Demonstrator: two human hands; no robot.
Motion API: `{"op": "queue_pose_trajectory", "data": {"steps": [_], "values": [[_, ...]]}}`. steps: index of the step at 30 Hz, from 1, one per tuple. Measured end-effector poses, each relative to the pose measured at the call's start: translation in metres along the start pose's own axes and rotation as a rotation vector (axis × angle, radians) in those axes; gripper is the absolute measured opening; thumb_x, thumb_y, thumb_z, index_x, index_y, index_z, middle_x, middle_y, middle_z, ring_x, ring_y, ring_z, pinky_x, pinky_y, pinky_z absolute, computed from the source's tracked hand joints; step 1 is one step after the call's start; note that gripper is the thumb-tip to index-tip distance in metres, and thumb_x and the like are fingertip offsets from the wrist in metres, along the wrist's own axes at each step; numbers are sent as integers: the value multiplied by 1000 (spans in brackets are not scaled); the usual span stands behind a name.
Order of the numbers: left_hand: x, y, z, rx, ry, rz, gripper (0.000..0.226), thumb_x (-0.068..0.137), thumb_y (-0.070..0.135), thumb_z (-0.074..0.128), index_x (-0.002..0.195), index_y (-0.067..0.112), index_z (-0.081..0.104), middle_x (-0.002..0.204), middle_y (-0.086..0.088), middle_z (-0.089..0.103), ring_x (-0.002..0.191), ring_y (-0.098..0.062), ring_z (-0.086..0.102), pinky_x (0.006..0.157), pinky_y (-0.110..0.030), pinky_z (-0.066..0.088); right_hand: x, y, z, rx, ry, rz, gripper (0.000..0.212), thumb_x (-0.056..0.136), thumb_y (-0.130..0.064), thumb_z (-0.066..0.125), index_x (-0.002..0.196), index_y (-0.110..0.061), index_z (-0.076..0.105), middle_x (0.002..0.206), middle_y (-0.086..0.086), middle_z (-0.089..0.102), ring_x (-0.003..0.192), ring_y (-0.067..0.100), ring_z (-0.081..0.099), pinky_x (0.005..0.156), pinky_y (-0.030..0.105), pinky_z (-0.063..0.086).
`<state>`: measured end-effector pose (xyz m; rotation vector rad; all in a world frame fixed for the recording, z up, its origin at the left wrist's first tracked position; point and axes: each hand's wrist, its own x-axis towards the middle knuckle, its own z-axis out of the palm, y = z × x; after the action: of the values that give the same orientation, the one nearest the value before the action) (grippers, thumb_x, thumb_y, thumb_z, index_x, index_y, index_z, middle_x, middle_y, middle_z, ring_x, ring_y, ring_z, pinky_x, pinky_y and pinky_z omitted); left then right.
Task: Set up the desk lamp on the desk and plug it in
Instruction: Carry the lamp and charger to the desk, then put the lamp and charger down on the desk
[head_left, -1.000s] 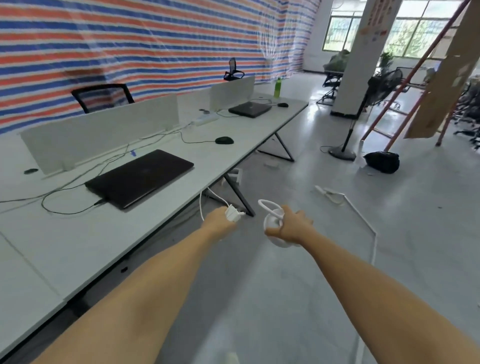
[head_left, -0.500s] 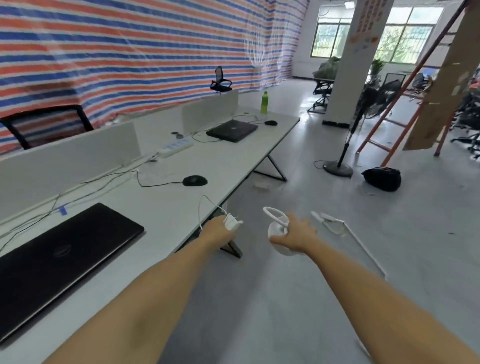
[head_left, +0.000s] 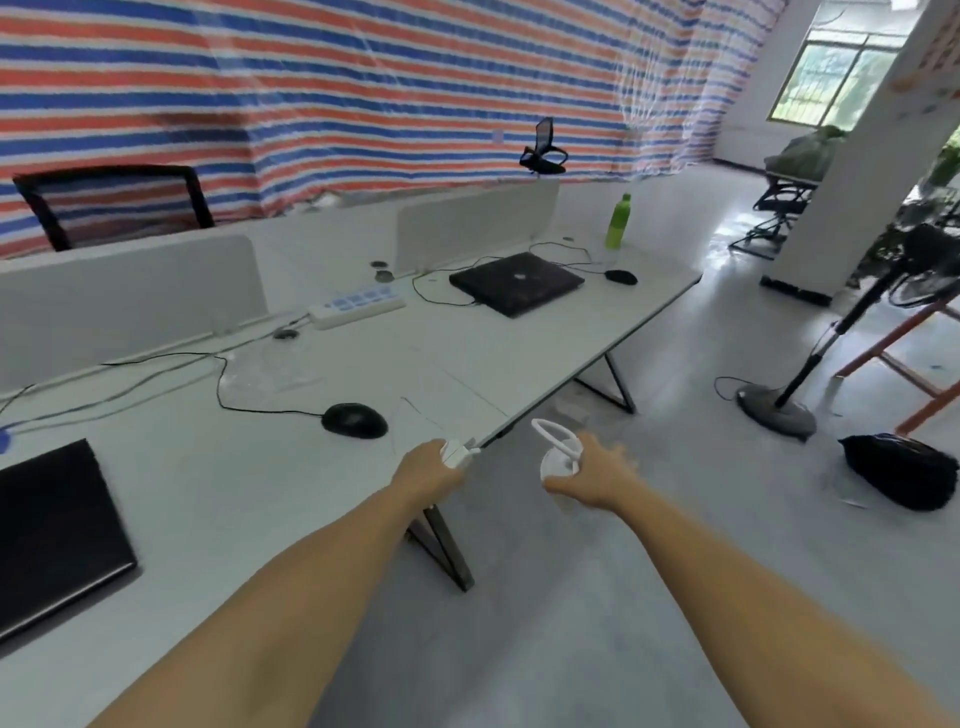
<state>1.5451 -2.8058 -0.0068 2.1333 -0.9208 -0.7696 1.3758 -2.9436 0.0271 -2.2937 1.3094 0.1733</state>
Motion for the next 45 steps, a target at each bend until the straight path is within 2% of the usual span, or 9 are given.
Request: {"op": "queue_pose_trajectory", "data": {"steps": [5,8,17,22,26,32,38,42,45], "values": [[114,-1,-18,3,59,-108,31,80,15,59,109,8,51,95,-7,50,77,-23,52,47,-24,38,114,-34,-19,-82,-47,-57,77,75,-53,60,139,-22,30,138,23,38,129,41,35,104,49,31],[183,-2,-37,18,102,-147,23,79,15,60,98,11,49,93,-8,52,64,-15,48,45,-24,41,191,-57,-31,-85,-60,-90,81,75,-55,62,140,-25,26,138,22,35,126,41,36,101,46,35],[327,4,-85,82,154,-212,20,78,18,61,93,14,48,90,-6,54,77,-23,53,46,-21,41,357,-115,-77,-185,-125,-155,77,78,-53,60,140,-23,26,134,19,37,123,39,37,99,42,32],[393,-10,-91,67,218,-288,20,79,18,62,94,13,50,91,-7,54,78,-22,52,55,-27,41,441,-144,-78,-258,-165,-241,78,76,-54,61,139,-24,28,134,18,38,123,38,39,100,41,33],[445,-21,-91,27,321,-416,33,79,18,62,109,8,55,100,-12,61,83,-23,52,66,-27,43,520,-170,-78,-324,-231,-339,82,75,-55,62,142,-25,26,139,18,34,127,40,37,104,43,32],[492,-29,-69,219,401,-584,51,81,31,61,130,20,48,118,-13,55,111,-29,51,87,-38,48,602,-195,-58,-409,-357,-481,82,69,-55,65,137,-28,29,138,15,30,128,42,32,96,48,41],[515,-34,-52,481,438,-574,48,81,36,64,123,19,50,115,-10,53,109,-29,48,76,-34,38,632,-195,-31,-540,-349,-551,82,69,-58,66,136,-35,26,135,10,31,126,35,31,91,49,45],[516,-46,-47,639,460,-486,65,44,51,84,96,17,64,81,-8,61,72,-29,61,52,-33,43,639,-195,-23,-568,-333,-554,82,71,-58,64,138,-37,22,136,9,30,127,34,30,89,49,45],[515,-51,-38,698,456,-455,83,40,64,79,105,16,59,86,-13,66,78,-34,65,62,-38,52,640,-197,-21,-586,-324,-543,81,73,-58,63,138,-36,21,136,9,28,127,34,30,90,49,44]]}}
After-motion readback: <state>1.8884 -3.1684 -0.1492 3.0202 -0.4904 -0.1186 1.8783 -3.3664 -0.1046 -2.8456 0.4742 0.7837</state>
